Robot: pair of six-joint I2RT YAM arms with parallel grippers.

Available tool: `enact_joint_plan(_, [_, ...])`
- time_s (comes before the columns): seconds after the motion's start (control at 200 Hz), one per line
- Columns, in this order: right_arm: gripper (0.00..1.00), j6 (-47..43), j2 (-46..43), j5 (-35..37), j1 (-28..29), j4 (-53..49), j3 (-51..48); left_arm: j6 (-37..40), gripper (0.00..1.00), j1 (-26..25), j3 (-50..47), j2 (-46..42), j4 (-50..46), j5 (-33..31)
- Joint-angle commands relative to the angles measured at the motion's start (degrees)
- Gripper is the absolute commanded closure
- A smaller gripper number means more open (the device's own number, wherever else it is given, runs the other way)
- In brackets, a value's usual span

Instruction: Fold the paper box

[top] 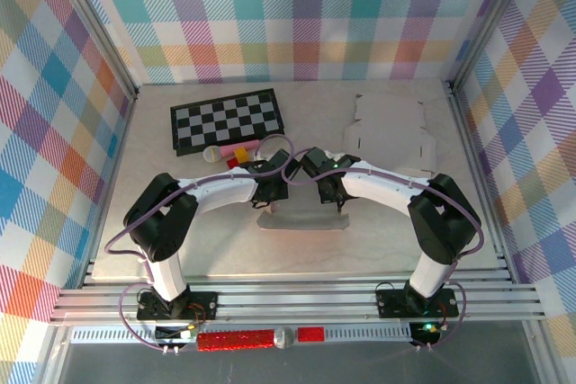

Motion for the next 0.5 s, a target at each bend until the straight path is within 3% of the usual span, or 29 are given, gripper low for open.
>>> enact_joint_plan(0.0, [1.0,-0.7,3.2,2.9,1.2,-0.3,2.7,0.4,0.9,-5.5,0.4,-2.5,-1.8,-4.7])
enact_joint_plan(0.085, [1.0,-0.8,3.5,2.9,1.1,-0.3,2.7,1.4,0.78,-5.8,-0.2,-5.1,-0.1,-4.6])
enact_joint_plan(0.495, [1.0,0.6,6.6,3.0,1.1,-2.8,5.3,3.0,0.67,-5.8,-2.8,-11.4,4.2,-0.4])
